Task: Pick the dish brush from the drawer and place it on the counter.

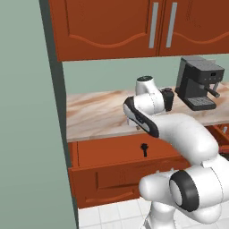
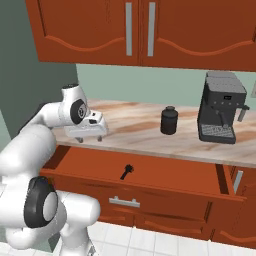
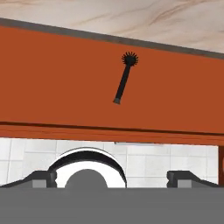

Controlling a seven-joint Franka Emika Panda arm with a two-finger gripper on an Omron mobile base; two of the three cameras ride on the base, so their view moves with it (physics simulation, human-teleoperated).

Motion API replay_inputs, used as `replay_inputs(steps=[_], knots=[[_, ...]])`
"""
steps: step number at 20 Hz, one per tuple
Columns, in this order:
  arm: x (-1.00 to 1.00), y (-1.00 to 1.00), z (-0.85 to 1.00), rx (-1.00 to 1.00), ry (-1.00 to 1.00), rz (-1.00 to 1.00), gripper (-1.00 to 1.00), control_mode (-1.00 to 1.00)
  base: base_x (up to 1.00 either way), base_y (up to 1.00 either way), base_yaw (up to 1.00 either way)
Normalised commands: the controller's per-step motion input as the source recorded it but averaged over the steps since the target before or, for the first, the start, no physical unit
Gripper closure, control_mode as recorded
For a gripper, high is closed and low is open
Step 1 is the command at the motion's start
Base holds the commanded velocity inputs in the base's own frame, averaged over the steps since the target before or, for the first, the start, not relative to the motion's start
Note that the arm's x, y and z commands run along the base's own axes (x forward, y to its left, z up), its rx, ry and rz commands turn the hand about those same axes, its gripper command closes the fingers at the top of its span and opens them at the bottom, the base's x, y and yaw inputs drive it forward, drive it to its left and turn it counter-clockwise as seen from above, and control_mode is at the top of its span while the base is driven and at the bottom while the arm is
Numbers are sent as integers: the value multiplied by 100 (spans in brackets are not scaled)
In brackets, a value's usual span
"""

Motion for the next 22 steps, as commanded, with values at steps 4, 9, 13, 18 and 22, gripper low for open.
replay_inputs(steps=[4,9,13,18,22], knots=[[27,0,-50,0,20,0,-100,-100,0,0,0],[17,0,-57,0,21,0,-100,-100,0,0,0],[0,0,-70,0,15,0,-100,-100,0,0,0],[18,0,-65,0,13,0,-100,-100,0,0,0],[47,0,-61,0,7,0,-100,-100,0,0,0]])
